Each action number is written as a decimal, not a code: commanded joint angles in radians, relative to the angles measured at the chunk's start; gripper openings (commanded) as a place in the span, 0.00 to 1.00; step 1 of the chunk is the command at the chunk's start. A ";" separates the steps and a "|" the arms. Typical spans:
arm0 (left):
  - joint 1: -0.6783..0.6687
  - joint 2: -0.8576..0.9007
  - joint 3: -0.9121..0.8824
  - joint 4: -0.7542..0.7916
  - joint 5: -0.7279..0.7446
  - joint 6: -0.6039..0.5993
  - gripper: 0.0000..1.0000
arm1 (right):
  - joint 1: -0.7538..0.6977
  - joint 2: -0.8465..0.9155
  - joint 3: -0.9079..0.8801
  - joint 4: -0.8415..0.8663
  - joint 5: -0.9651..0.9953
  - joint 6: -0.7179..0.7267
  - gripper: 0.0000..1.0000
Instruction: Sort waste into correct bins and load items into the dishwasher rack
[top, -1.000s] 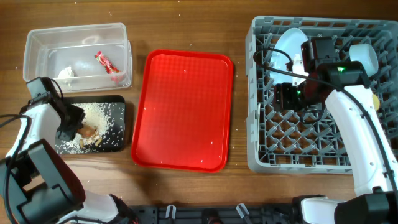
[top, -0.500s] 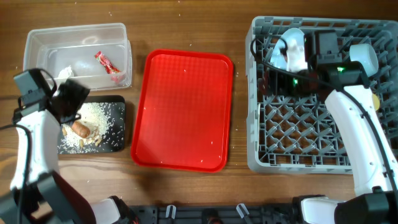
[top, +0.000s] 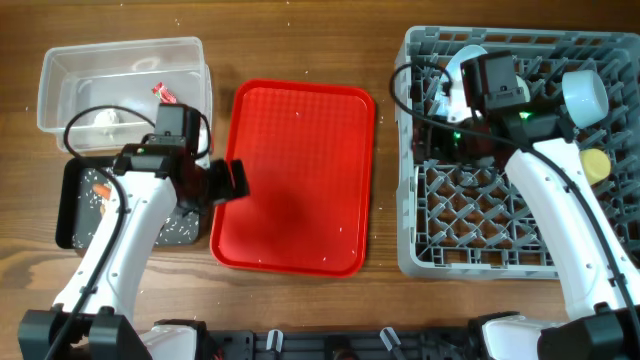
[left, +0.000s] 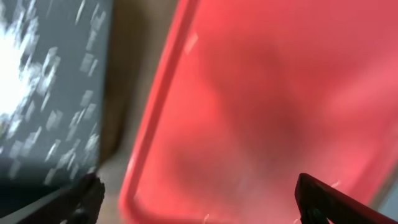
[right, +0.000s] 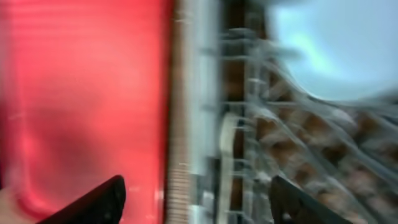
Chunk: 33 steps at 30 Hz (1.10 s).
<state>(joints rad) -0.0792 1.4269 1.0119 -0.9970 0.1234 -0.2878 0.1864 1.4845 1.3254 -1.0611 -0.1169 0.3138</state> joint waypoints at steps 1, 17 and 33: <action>-0.008 -0.037 -0.009 -0.065 -0.089 -0.034 1.00 | 0.027 -0.073 -0.041 0.033 0.157 0.085 0.73; -0.268 -0.970 -0.254 0.122 -0.342 -0.098 1.00 | 0.214 -0.879 -0.528 0.308 0.329 0.239 1.00; -0.268 -1.084 -0.254 0.090 -0.342 -0.098 1.00 | 0.214 -0.892 -0.528 0.282 0.329 0.239 1.00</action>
<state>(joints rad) -0.3405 0.3504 0.7681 -0.9066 -0.1982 -0.3790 0.3969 0.5873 0.8074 -0.7792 0.1883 0.5385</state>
